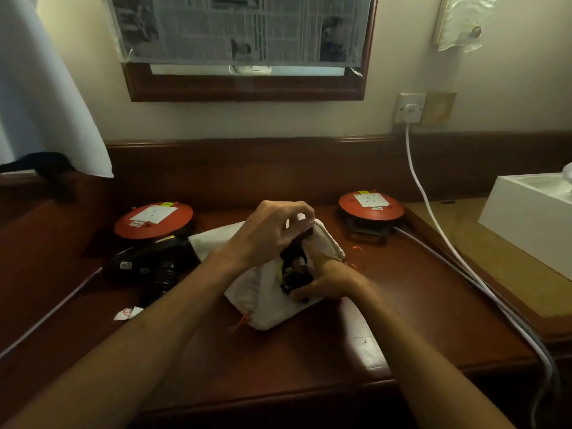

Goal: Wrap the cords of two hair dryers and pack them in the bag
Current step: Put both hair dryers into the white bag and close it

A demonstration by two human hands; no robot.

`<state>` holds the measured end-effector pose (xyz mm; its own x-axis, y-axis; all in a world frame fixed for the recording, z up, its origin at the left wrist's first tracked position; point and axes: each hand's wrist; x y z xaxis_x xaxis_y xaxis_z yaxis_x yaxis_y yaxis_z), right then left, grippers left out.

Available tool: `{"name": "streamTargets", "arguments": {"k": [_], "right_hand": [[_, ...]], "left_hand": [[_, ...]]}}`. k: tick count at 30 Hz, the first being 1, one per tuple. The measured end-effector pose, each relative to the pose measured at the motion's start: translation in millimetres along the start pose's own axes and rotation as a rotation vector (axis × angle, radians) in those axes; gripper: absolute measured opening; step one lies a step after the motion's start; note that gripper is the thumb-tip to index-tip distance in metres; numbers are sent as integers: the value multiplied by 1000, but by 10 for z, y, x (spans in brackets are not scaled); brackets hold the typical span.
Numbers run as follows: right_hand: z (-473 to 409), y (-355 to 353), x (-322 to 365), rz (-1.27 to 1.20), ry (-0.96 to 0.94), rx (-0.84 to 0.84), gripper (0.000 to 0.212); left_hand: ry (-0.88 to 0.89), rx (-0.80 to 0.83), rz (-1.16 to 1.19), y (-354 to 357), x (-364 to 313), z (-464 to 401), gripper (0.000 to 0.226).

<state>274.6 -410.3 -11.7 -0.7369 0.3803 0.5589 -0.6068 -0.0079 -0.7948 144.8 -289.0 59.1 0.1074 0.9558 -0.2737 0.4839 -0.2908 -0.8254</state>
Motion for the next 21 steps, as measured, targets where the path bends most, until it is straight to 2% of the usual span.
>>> {"name": "streamTargets", "arguments": {"k": [4,10,15,19,21], "right_hand": [[15,100,-24,70,-66,-107,82],[-41,210,-80,203,-131,-280,61],[-219,319,-166,323,-11,-449,60],[-269,341,-178,338,35,-595,43],[-271,365,-170,358,78,-615,38]], "left_hand": [[9,-18,-15,-72,-8,-87,9],[37,0,-45,-149,-18,-161,9],[49,-15,-55,-120,-55,-189,7],[46,24,-52,-72,-54,-165,8],[33,31,-28,-59,-43,-149,7]]}}
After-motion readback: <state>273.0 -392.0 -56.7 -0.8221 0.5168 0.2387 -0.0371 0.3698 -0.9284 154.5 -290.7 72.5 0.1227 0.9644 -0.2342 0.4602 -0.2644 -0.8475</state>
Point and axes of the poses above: each hand's wrist, its own z-axis away from the middle knuckle, its own y-axis out of the palm, x = y × z, and after that the axes turned 10 degrees about x, right-handed
